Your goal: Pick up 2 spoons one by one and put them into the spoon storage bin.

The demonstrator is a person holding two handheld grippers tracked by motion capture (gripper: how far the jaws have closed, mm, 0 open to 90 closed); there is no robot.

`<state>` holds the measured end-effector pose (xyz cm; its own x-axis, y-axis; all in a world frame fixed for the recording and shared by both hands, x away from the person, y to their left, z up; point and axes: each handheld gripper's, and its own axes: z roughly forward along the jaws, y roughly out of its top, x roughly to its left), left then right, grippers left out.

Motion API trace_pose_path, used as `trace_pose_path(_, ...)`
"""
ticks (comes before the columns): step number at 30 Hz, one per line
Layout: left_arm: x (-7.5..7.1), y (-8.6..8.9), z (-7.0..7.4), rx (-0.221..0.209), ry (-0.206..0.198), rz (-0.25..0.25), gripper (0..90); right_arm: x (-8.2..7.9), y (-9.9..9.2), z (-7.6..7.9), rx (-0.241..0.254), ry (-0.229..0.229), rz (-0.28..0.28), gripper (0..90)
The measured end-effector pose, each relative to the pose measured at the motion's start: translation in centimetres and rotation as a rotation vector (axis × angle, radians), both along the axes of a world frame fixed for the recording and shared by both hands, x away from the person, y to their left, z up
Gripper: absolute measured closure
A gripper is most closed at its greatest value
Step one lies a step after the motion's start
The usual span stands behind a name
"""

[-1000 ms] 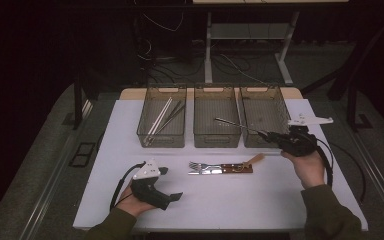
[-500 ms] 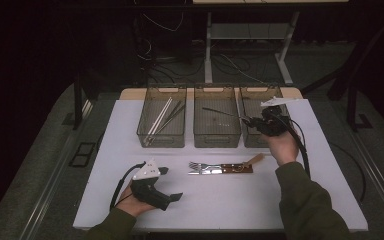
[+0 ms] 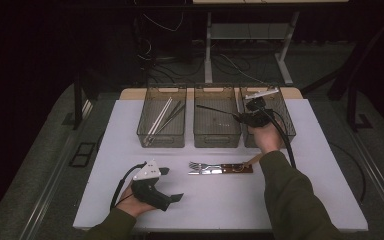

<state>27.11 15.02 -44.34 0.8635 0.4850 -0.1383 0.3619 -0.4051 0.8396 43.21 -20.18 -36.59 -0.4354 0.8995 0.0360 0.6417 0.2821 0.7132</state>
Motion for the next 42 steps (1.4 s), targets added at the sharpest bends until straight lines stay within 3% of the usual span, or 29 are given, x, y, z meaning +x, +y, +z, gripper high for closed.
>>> trace_pose_path(7,0.0,0.0,0.1,-0.001,-0.001,-0.004,0.0,0.4,0.7,-0.5,-0.018,0.012,0.002,86.7)
trace_pose_path(10,0.0,0.0,0.1,-0.002,-0.001,-0.003,0.0,0.4,0.9,-0.6,-0.01,-0.005,0.006,75.6)
trace_pose_path(16,0.0,0.0,0.1,0.001,0.0,-0.004,0.0,0.0,0.5,-0.1,0.037,-0.019,0.038,61.5)
trace_pose_path(21,0.0,0.0,0.0,0.0,0.0,-0.002,0.0,-1.3,-0.4,0.6,0.083,-0.037,0.101,56.5)
trace_pose_path(28,0.0,0.0,0.0,0.005,0.001,0.002,0.0,-3.5,-1.8,1.0,0.098,-0.062,0.184,57.6)
trace_pose_path(32,0.0,0.0,0.0,0.015,0.0,-0.003,0.0,-4.7,-2.6,0.8,0.095,-0.067,0.215,63.8)
trace_pose_path(42,0.1,0.0,-0.1,0.016,0.004,0.0,0.0,-6.3,-4.8,-1.6,0.056,-0.004,0.25,84.5)
